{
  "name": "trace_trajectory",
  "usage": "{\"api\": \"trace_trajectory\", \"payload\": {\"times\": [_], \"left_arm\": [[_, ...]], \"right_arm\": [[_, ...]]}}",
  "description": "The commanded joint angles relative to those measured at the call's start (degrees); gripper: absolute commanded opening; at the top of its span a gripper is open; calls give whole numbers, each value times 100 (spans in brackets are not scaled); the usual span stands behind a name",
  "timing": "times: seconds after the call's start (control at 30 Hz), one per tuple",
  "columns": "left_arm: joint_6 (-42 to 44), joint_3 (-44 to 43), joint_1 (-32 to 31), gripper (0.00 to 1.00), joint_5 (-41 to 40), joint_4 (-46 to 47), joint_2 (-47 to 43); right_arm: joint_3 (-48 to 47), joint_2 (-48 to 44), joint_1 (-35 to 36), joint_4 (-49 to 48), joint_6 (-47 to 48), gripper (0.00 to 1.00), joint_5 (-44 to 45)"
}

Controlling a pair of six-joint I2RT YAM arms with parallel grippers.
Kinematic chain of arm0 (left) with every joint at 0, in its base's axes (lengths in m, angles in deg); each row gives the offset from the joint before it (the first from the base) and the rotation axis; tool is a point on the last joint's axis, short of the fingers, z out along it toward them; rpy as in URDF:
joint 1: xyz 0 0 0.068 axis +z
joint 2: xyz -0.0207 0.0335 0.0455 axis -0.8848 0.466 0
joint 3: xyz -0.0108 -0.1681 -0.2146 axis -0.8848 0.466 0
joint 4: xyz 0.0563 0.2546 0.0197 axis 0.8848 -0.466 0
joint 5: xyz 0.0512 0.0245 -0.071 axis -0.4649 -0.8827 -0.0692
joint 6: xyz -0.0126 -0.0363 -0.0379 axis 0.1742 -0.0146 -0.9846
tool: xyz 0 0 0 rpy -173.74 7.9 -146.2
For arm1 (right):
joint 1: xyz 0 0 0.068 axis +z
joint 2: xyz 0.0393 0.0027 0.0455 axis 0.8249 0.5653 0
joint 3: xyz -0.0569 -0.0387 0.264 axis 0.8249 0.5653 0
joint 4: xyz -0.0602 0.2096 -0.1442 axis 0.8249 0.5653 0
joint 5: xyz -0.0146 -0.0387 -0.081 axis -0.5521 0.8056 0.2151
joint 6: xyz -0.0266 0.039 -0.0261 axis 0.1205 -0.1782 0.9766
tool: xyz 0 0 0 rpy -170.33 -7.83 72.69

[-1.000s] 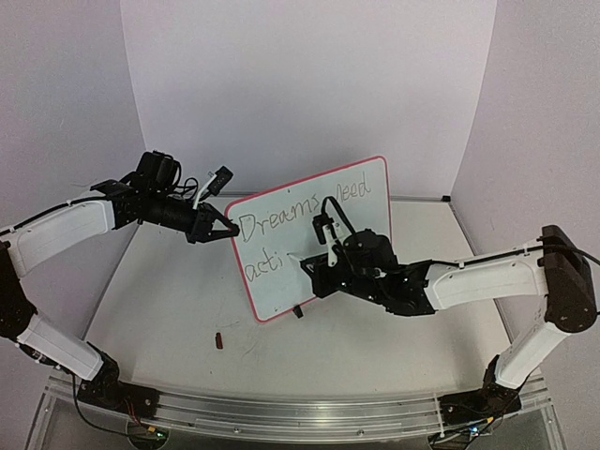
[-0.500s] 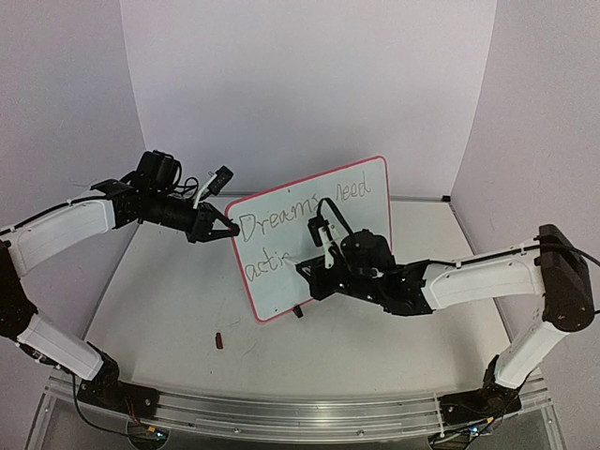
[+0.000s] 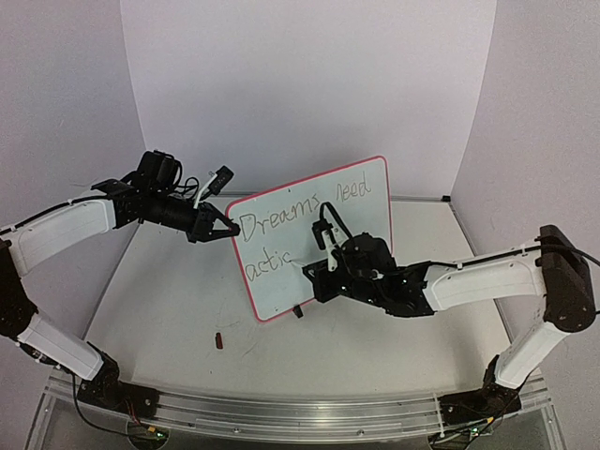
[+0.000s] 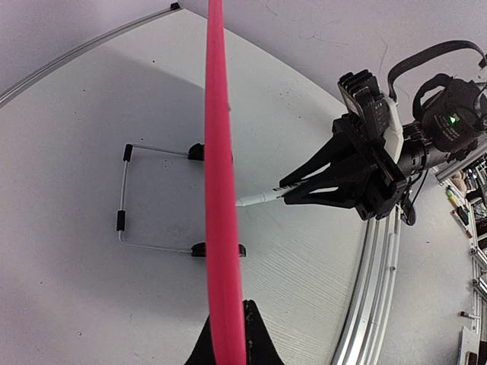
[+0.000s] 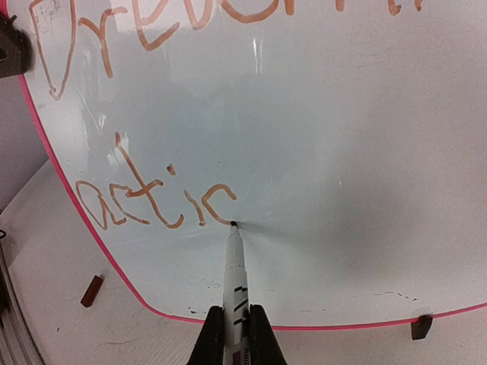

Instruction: Write a sentence on the whiteboard

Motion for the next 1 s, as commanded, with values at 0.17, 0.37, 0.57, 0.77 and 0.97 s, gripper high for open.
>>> {"api": "trace_trajectory", "payload": {"times": [0.17, 0.37, 0.57, 0.77, 0.97], "left_arm": [[131, 79, -196, 0, -133, -624, 297], [134, 80, -197, 0, -150, -623, 288], [133, 72, -197, 0, -151, -626, 285], [134, 75, -197, 0, -155, -627, 270], [135, 82, -204, 0, -159, -633, 262]], "right_arm": [[-263, -287, -44, -35, 187, 0, 279], [-419, -106, -43, -35, 259, 0, -111], [-302, -259, -46, -88, 265, 0, -287], [2, -650, -47, -114, 198, 0, 98], [-86, -517, -49, 18, 198, 0, 313]]}}
